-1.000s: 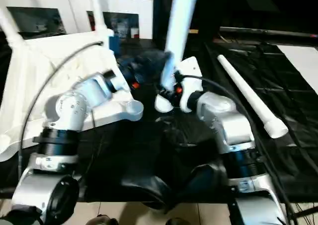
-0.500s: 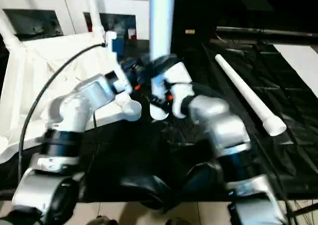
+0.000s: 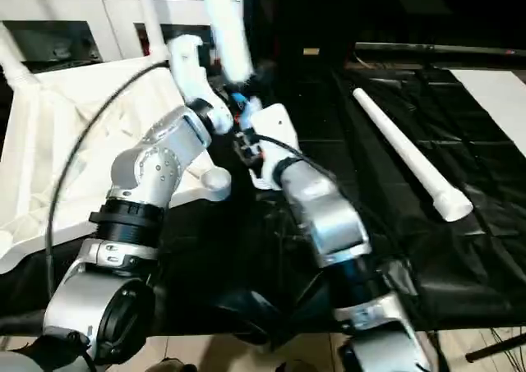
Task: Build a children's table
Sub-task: Pick table leg
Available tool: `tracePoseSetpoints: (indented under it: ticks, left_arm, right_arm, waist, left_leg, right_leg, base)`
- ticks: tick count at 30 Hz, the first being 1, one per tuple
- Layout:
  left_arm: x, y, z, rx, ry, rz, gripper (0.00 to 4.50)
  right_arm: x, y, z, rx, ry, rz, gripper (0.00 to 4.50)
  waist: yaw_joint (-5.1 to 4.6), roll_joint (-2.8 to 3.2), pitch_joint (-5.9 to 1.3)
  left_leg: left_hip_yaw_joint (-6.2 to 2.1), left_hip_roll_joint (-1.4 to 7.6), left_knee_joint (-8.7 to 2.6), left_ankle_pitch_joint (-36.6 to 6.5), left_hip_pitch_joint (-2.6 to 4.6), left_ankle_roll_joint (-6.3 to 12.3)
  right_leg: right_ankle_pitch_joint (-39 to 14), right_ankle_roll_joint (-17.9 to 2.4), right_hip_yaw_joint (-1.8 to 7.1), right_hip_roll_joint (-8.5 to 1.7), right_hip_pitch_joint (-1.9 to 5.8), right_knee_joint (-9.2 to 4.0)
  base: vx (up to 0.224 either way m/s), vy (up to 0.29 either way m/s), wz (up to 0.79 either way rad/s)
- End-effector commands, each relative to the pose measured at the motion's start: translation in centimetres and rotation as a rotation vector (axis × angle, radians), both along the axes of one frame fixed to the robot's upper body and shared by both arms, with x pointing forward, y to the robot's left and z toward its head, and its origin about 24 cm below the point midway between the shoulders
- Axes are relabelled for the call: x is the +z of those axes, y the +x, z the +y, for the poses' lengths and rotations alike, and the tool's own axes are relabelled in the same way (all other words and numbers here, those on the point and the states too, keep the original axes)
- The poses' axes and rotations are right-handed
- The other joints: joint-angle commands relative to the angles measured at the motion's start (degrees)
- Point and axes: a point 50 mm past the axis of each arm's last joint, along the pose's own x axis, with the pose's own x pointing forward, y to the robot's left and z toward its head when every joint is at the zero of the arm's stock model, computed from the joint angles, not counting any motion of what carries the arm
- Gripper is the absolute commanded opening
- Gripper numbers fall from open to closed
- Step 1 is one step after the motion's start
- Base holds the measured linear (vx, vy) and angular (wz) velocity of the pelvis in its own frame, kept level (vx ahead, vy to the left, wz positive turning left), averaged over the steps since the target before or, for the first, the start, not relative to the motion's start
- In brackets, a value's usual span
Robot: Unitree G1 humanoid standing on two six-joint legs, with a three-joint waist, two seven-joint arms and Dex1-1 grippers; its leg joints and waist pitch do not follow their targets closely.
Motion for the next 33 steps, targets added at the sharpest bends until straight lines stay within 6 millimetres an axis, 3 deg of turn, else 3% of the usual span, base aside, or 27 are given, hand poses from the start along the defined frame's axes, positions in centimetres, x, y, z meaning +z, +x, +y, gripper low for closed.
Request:
tracePoseSetpoints:
  ticks: [1,8,9,10,15,16,17,19,21,23,25,29,33]
  left_arm:
    - [-0.6,0.4,0.9,0.051,0.014,0.029,3.21]
    - [-0.2,0.3,1.3,0.018,-0.01,-0.009,2.62]
    - [-0.2,0.3,1.3,0.012,-0.01,-0.012,2.55]
    - [-0.1,0.2,1.3,-0.028,-0.004,-0.028,2.47]
    - [0.2,0.0,1.6,-0.108,0.0,-0.053,2.12]
    - [0.6,-0.1,1.9,-0.169,0.003,-0.068,1.95]
    - [0.6,-0.1,2.0,-0.191,0.005,-0.072,1.95]
    - [1.4,-0.5,2.2,-0.315,-0.026,-0.095,1.8]
    - [2.0,-0.7,2.5,-0.385,-0.062,-0.109,1.78]
    - [2.6,-1.0,2.8,-0.452,-0.096,-0.126,1.76]
    - [3.0,-1.2,2.9,-0.482,-0.107,-0.148,1.74]
    - [3.9,-1.3,3.1,-0.49,-0.177,-0.164,1.74]
    - [5.0,-2.0,2.9,-0.606,-0.276,-0.2,1.74]
  right_arm:
    - [1.8,0.5,-0.3,-0.025,0.026,-0.083,1.86]
    - [2.8,0.3,0.7,0.062,0.122,-0.138,1.86]
    - [2.9,0.2,0.8,0.073,0.131,-0.139,2.42]
    - [3.2,0.2,0.6,0.1,0.148,-0.139,2.56]
    - [3.0,0.1,-0.2,0.191,0.182,-0.064,2.9]
    - [3.1,-0.3,-0.7,0.304,0.239,0.011,3.07]
    - [3.2,-0.4,-0.9,0.339,0.25,0.027,3.07]
    - [2.8,-0.2,-2.4,0.368,0.25,0.128,3.33]
    - [2.8,-0.4,-3.2,0.41,0.288,0.192,3.34]
    - [2.8,-0.6,-3.7,0.458,0.32,0.24,3.34]
    - [2.7,-0.7,-3.9,0.488,0.318,0.256,3.34]
    - [2.7,-1.1,-3.9,0.547,0.331,0.269,3.34]
    - [3.1,-1.8,-3.6,0.661,0.43,0.348,3.34]
  waist:
    - [0.17,0.26,-5.09]
    - [0.34,-0.01,-5.02]
    - [0.43,0.04,-5.05]
    - [0.45,0.01,-4.99]
    - [0.5,-0.07,-4.95]
    - [0.6,-0.53,-5.02]
    - [0.98,-0.32,-5.01]
    - [1.21,-0.6,-5.08]
    - [1.48,-0.47,-5.04]
    - [1.84,-0.88,-5.07]
    - [1.91,-0.89,-5.04]
    - [1.98,-0.88,-5.02]
    - [2.07,-0.95,-5.05]
  left_leg:
    - [-0.79,2.0,-4.01,-7.6,1.08,1.58]
    - [-0.69,1.96,-4.05,-8.5,0.99,1.37]
    - [-0.71,1.98,-4.06,-8.3,0.97,1.66]
    - [-0.72,2.04,-4.09,-8.2,1.02,1.84]
    - [-0.64,2.05,-4.06,-7.6,1.04,2.37]
    - [-0.56,2.03,-4.02,-7.5,1.16,3.22]
    - [-0.67,2.06,-4.0,-7.0,1.11,3.76]
    - [-0.58,2.09,-3.91,-5.4,1.12,4.01]
    - [-0.43,2.05,-3.8,-5.0,1.17,3.76]
    - [-0.36,2.09,-3.75,-5.1,1.11,3.76]
    - [-0.43,2.24,-3.78,-4.7,1.11,3.54]
    - [-0.38,2.17,-3.72,-5.1,1.06,3.14]
    - [-0.36,2.08,-3.67,-4.8,1.0,3.42]
  right_leg:
    - [-5.7,-13.0,2.5,-3.25,3.72,-3.78]
    - [-6.4,-13.0,2.56,-3.46,3.74,-3.81]
    - [-6.4,-13.1,2.54,-3.5,3.8,-3.76]
    - [-6.3,-13.0,2.54,-3.46,3.76,-3.75]
    - [-5.9,-13.2,2.6,-3.41,3.82,-3.54]
    - [-5.8,-13.5,2.61,-3.42,3.91,-3.56]
    - [-5.7,-13.7,2.57,-3.47,4.03,-3.43]
    - [-4.7,-14.4,2.57,-3.51,3.92,-3.21]
    - [-4.9,-14.9,2.59,-3.54,3.77,-3.22]
    - [-5.8,-15.2,2.57,-3.71,3.85,-3.21]
    - [-6.0,-15.1,2.55,-3.76,3.77,-3.17]
    - [-7.0,-14.7,2.53,-3.83,3.82,-3.32]
    - [-8.0,-14.6,2.49,-3.73,3.87,-3.39]
  base:
    - [0.0,0.0,0.0]
    - [0.0,0.0,0.0]
    - [0.0,0.0,0.0]
    - [0.0,0.0,0.0]
    - [0.0,0.0,0.0]
    - [0.0,0.0,0.0]
    - [0.0,0.0,0.0]
    - [0.0,0.0,0.0]
    - [0.0,0.0,0.0]
    - [0.0,0.0,0.0]
    - [0.0,0.0,0.0]
    - [0.0,0.0,0.0]
    - [0.0,0.0,0.0]
